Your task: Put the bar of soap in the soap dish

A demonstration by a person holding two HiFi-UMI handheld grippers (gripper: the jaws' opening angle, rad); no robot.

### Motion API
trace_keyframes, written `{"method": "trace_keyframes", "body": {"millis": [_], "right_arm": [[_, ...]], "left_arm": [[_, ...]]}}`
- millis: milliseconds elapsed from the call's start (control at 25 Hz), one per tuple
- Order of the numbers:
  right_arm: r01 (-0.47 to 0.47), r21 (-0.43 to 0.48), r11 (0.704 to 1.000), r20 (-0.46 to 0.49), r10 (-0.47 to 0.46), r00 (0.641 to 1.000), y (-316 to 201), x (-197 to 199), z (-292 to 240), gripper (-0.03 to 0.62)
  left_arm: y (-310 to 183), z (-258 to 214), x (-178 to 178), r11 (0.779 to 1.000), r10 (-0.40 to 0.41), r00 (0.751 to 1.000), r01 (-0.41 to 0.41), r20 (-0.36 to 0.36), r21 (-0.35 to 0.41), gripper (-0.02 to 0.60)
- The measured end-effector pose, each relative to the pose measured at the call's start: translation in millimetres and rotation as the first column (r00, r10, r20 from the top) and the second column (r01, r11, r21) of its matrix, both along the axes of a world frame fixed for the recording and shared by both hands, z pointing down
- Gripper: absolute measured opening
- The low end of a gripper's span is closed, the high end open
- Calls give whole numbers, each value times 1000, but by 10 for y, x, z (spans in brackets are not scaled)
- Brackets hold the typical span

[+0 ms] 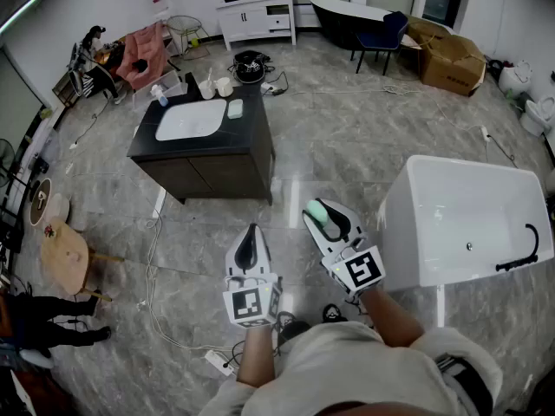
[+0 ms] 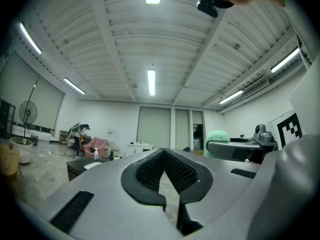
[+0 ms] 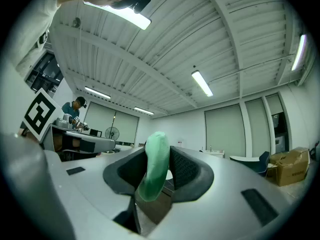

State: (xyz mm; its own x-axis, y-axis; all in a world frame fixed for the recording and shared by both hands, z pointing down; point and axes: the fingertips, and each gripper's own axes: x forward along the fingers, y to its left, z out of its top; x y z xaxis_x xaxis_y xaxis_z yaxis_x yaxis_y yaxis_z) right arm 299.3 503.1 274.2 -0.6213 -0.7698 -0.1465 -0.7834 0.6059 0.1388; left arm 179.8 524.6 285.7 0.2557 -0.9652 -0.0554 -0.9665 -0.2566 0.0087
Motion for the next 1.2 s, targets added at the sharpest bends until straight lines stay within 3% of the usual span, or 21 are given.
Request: {"method": "trace_keyframes", "body": {"millis": [400, 920, 1200], "right_arm": [[-2, -20, 1000, 11, 2, 1000, -6, -273, 80, 132], [-31, -22, 999, 2, 31, 1000, -105, -968, 165, 132], [-33, -33, 999, -17, 33, 999, -321, -1055, 224, 132]], "left_arm": [[22, 106, -287, 1000, 15, 1000, -15, -7, -14, 17], [24, 287, -1131, 999, 22, 1000, -23, -14, -31, 17], [-237, 293, -1133, 998, 56, 998, -56, -22, -24, 18]]}}
